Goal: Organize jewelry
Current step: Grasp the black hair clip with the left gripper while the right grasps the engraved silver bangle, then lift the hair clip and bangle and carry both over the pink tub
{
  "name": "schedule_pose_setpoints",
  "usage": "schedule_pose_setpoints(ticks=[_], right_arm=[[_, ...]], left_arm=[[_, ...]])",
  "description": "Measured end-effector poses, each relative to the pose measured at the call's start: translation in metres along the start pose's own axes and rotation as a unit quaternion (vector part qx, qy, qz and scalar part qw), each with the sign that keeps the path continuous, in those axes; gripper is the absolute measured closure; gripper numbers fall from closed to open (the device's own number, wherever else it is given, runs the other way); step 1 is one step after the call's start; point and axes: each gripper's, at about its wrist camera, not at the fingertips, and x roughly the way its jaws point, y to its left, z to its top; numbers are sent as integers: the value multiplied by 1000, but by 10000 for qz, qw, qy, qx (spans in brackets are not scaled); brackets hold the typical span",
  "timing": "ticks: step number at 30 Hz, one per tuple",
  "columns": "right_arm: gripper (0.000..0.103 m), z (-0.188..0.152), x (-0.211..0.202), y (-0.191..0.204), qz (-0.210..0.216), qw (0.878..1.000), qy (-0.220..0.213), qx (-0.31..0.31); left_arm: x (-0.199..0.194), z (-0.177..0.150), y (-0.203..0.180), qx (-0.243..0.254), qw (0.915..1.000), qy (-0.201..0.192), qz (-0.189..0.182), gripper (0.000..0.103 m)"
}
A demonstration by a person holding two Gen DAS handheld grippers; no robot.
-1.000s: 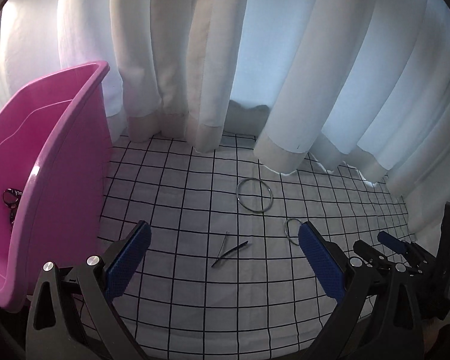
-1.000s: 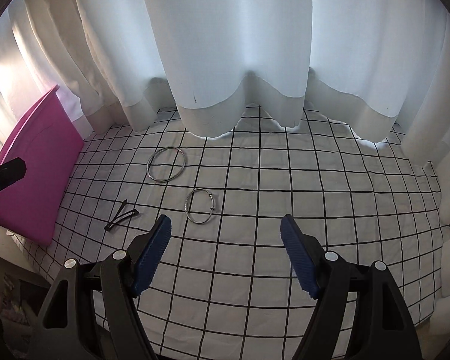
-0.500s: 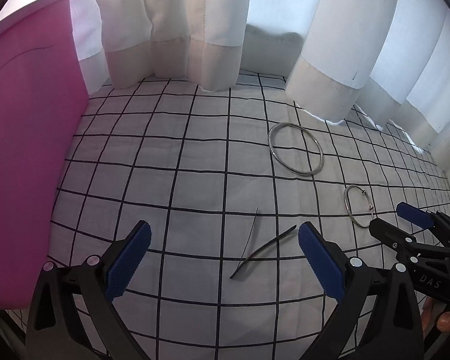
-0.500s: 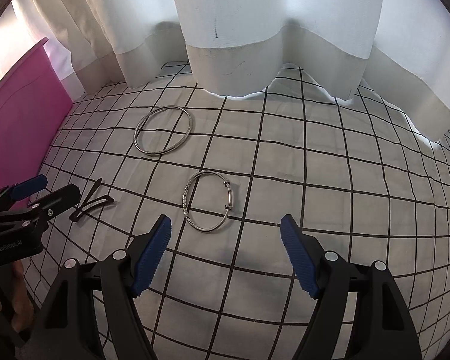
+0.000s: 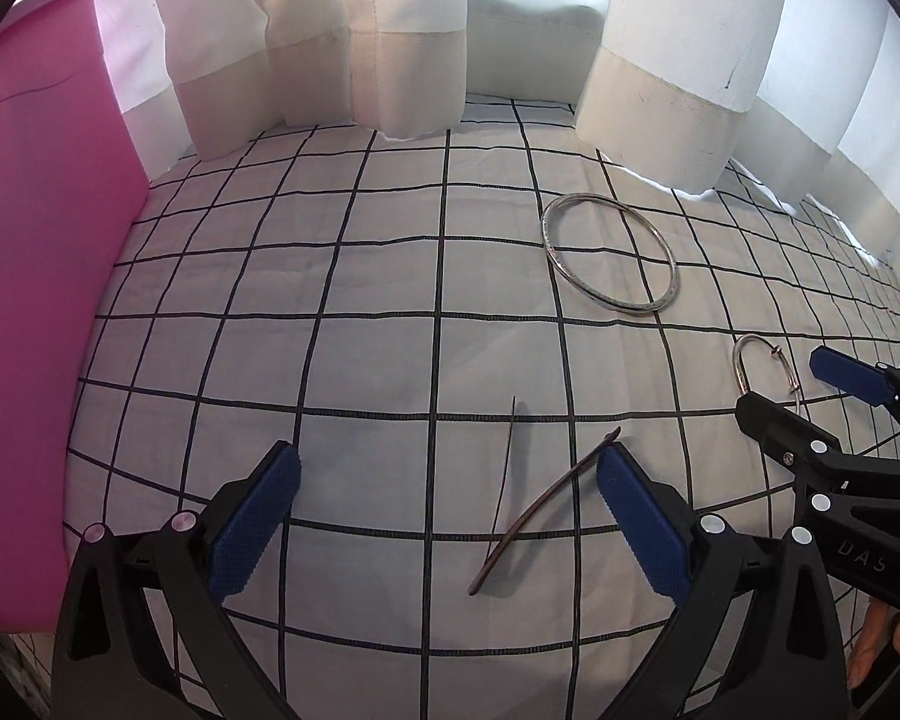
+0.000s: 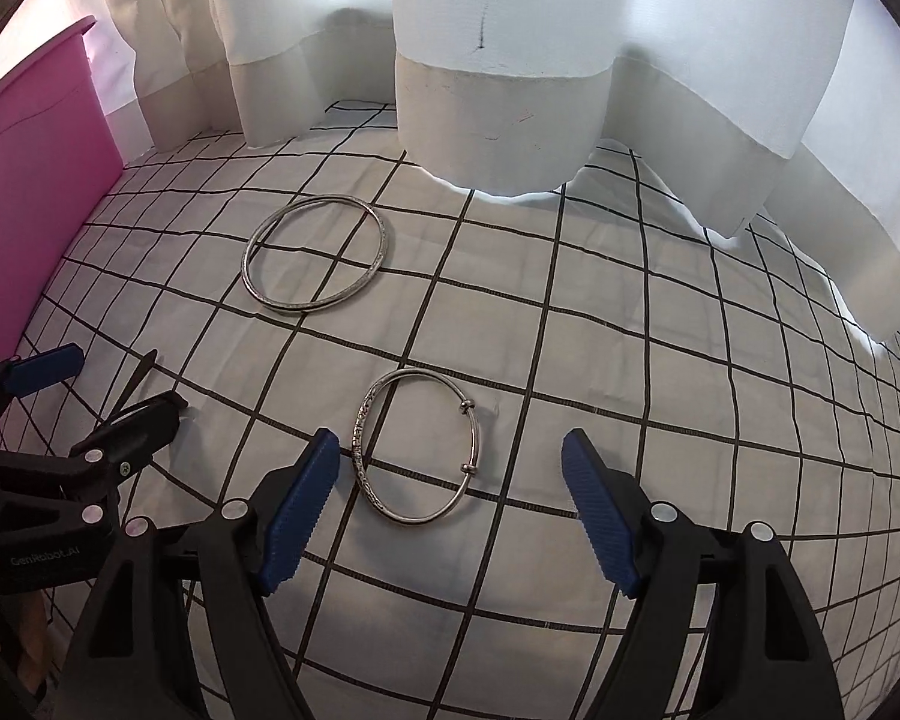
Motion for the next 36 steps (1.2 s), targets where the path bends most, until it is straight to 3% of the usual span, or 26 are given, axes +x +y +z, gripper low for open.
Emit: schedule_pose_setpoints(ticks=[9, 11, 13, 15, 16, 18, 22, 28, 36], right_arm=[[28, -3, -3, -2, 46, 9999, -135, -44], [36, -5, -7, -2, 57, 9998, -181, -78], [62, -6, -10, 3, 55, 9997, -215, -136], [62, -6, -10, 3, 38, 9997, -216, -131], [62, -6, -11, 4, 49, 9997, -231, -101], [62, -7, -11, 4, 43, 9996, -251, -79], [62, -9, -13, 1, 113, 9996, -261, -4], [62, -14, -22, -3, 197, 9992, -298, 167], [62, -5, -51, -1, 325, 9979, -501, 251]], left_arm=[[-3, -5, -3, 2, 9999, -166, -15, 10], [-7, -8, -5, 60, 9997, -208, -67, 18], [-12, -12, -7, 67, 9996, -269, -91, 26], [-15, -14, -7, 62, 9994, -339, -102, 43], [-17, -14, -7, 66, 9993, -360, -117, 60], [-19, -13, -8, 103, 9992, -340, -200, 84], [-20, -12, -8, 93, 9992, -290, -253, 90], [-37, -13, 0, -115, 9977, -380, -553, 90], [-73, -2, 3, -199, 9955, -665, -646, 90]])
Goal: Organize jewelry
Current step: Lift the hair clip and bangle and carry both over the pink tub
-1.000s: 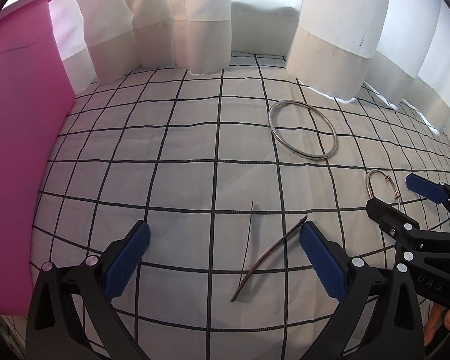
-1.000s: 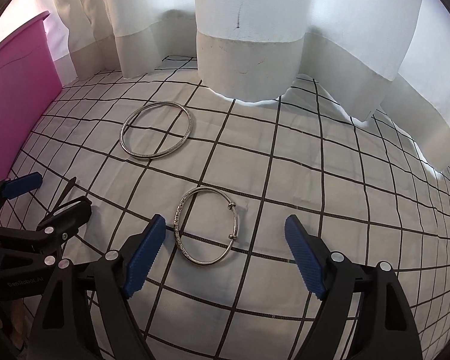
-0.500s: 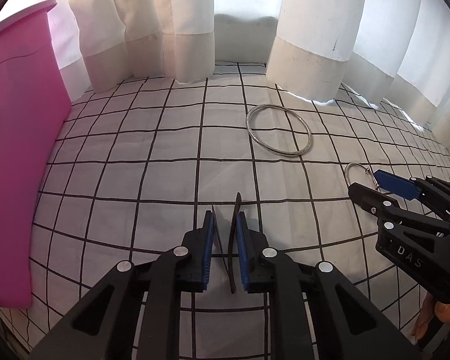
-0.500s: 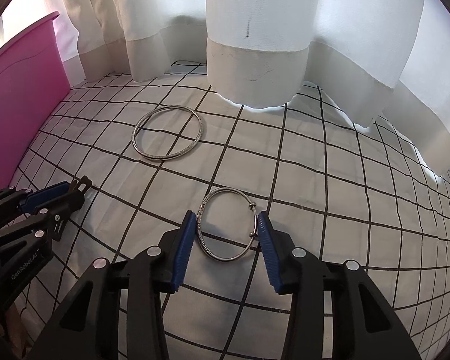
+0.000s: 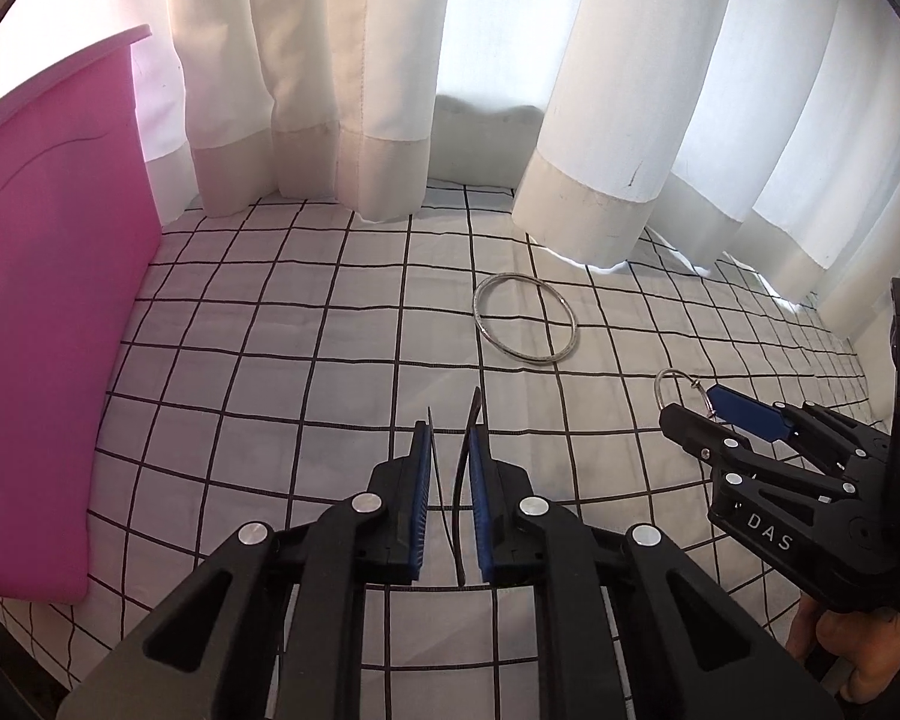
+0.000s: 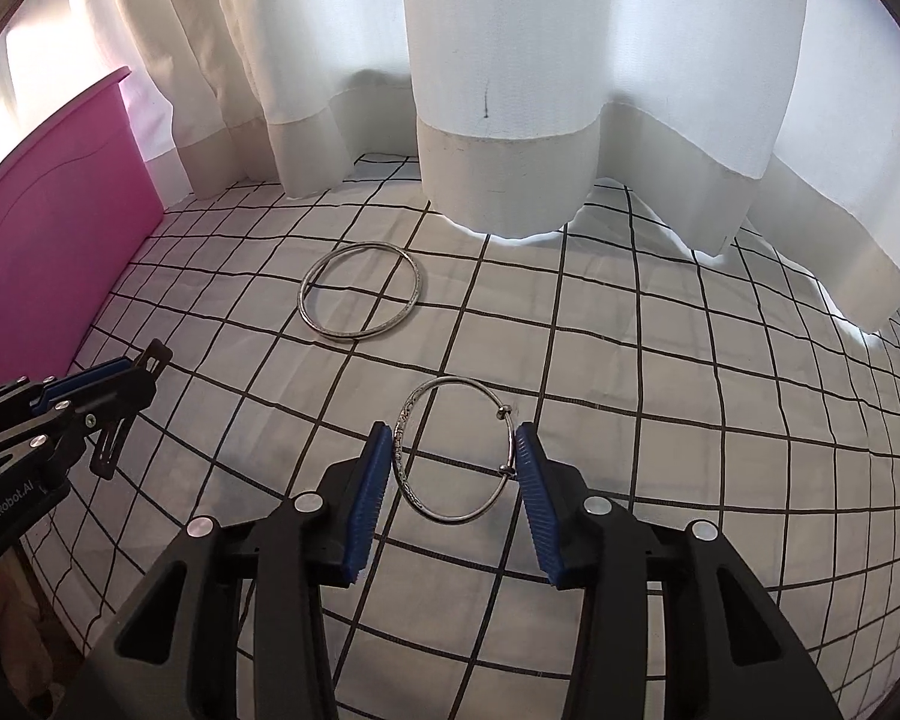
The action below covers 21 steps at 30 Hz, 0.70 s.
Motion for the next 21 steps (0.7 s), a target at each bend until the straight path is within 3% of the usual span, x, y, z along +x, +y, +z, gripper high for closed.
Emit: schedule_pose_setpoints(ticks=[12, 21], right_arm=[[62, 81, -89, 56, 427, 9940, -926, -401], [62, 153, -131, 155, 973, 9748, -1669, -1116]], left_arm=[[-106, 67, 28, -250, 9952, -929, 166, 90], [-189, 109, 95, -451, 9781, -1881, 772, 90]])
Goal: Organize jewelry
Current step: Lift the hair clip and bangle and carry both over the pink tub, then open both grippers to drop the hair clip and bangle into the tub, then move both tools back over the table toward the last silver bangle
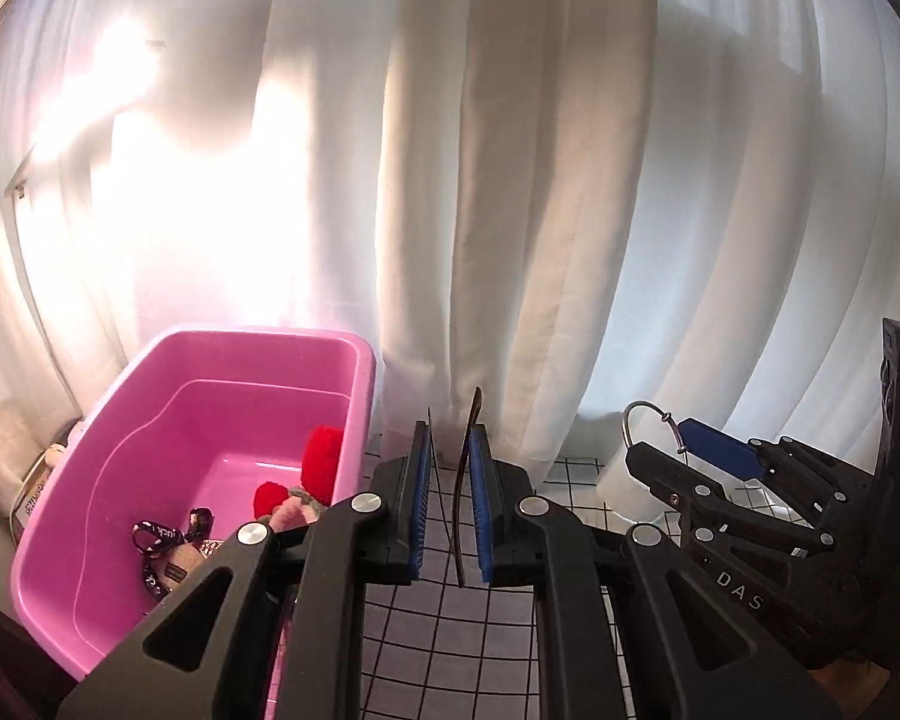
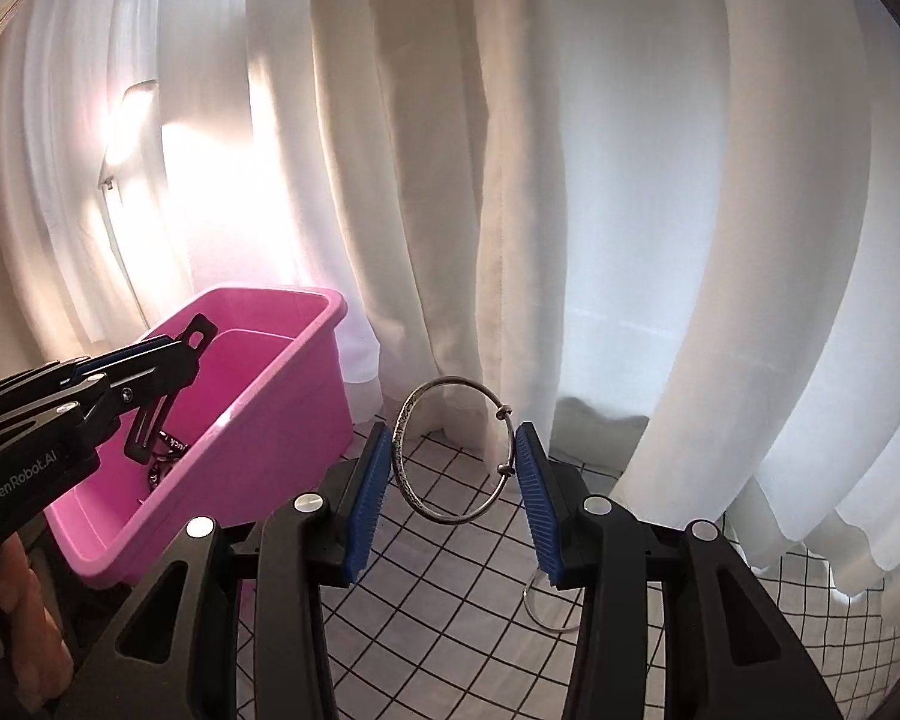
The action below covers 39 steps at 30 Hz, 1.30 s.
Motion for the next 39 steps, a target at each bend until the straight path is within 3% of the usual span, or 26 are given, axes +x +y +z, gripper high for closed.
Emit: schedule_pose_setpoints(ticks=[5, 9, 16, 23, 26, 27, 28, 29, 35, 39], right_arm=[[62, 39, 18, 59, 521, 9979, -111, -367], [62, 56, 43, 106, 975, 9935, 10, -585], [62, 52, 103, 163, 1372, 9851, 692, -770], [62, 40, 140, 181, 1260, 9805, 1248, -851], [54, 40, 144, 178, 1156, 9805, 1390, -770], [41, 41, 144, 176, 1144, 9807, 1400, -739], [38, 41, 143, 174, 1079, 9818, 1389, -710], [37, 43, 142, 171, 1057, 9821, 1400, -684], [36, 45, 132, 165, 987, 9850, 1259, -639], [36, 43, 111, 148, 899, 9899, 987, -479]], left_arm=[[-15, 19, 55, -199, 9983, -224, 510, 90], [-20, 21, 106, -499, 9938, -164, 983, 89], [1, -9, 174, -875, 9835, 510, 1497, 85], [25, -39, 193, -1150, 9770, 1065, 1445, 80], [30, -44, 195, -1136, 9741, 1255, 1496, 64], [30, -46, 195, -1148, 9725, 1298, 1556, 42], [28, -48, 197, -1190, 9710, 1282, 1630, 22], [24, -49, 199, -1228, 9709, 1210, 1664, 16], [12, -51, 205, -1237, 9704, 1115, 1751, 15], [-1, -48, 200, -1358, 9741, 903, 1567, 14]])
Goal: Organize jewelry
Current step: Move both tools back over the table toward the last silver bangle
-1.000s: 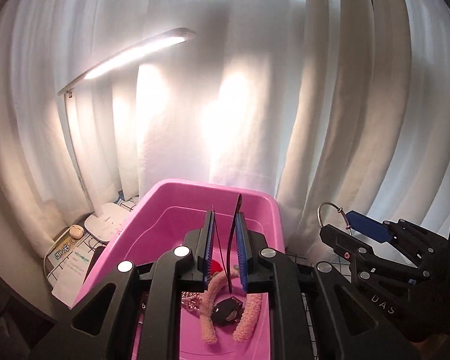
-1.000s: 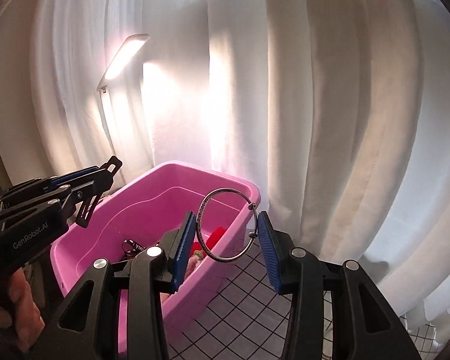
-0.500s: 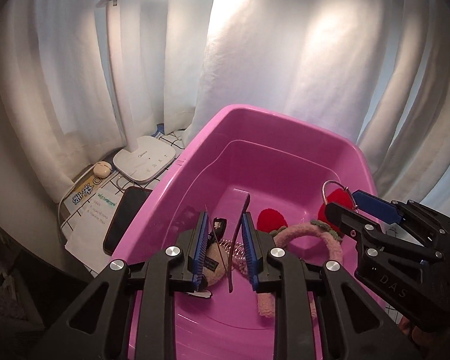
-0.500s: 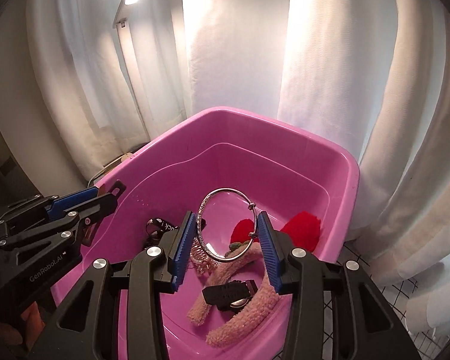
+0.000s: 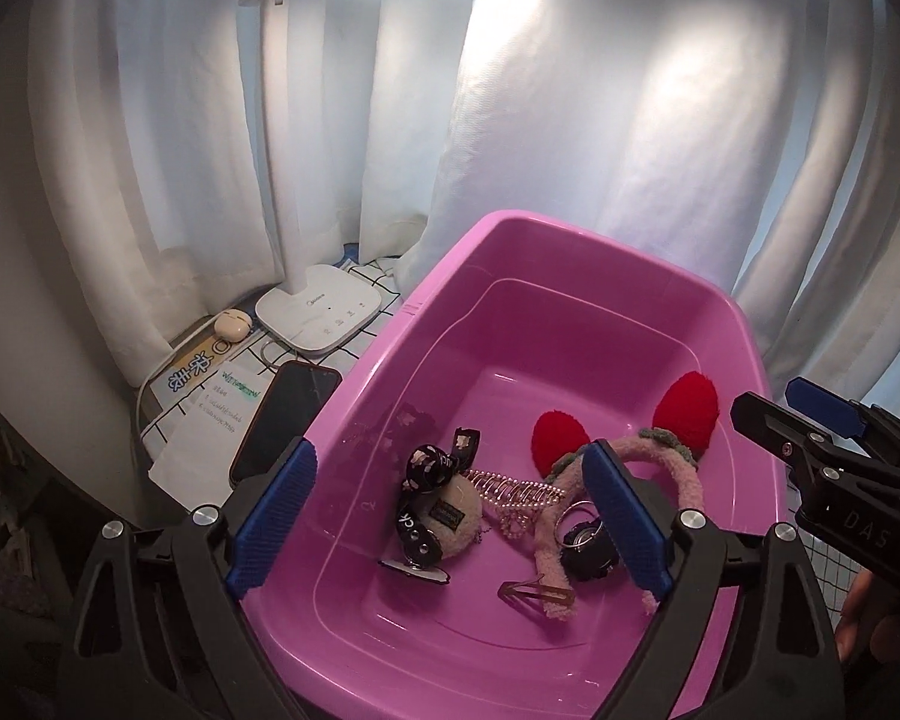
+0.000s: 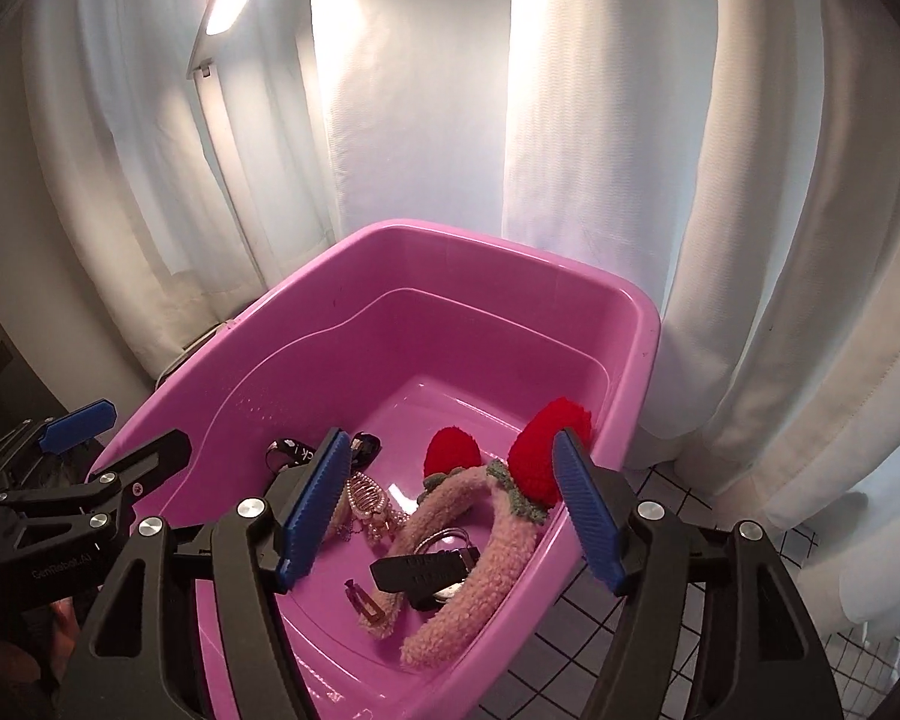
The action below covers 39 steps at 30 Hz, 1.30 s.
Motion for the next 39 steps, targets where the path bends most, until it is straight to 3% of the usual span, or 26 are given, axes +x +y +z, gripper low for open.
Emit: schedule_pose_setpoints(ticks=[5, 9, 14, 20, 24, 30, 34, 39], right_arm=[[36, -24, -52, -41, -295, 9976, -469, 411], [36, -53, -99, -98, -869, 9895, -679, 930], [36, -104, -137, -176, -1752, 9716, -556, 1487], [36, -169, -127, -238, -1995, 9625, -21, 1841], [36, -200, -102, -260, -1945, 9621, 325, 1883], [36, -217, -51, -277, -1660, 9676, 709, 1767], [36, -226, -24, -290, -1495, 9692, 908, 1737], [36, -234, 0, -296, -1519, 9723, 1086, 1408]], left_arm=[[-29, 3, -39, 320, 9973, -273, -608, 14], [-53, -1, -101, 788, 9871, -516, -1294, 14], [-65, -20, -190, 1319, 9669, -430, -2143, 12], [-32, -69, -275, 1851, 9483, 68, -2578, 12], [14, -103, -310, 2079, 9456, 439, -2465, 12], [94, -136, -328, 2026, 9507, 1139, -2052, 12], [123, -144, -329, 1996, 9527, 1249, -1920, 12], [147, -152, -337, 2238, 9494, 1186, -1855, 12]])
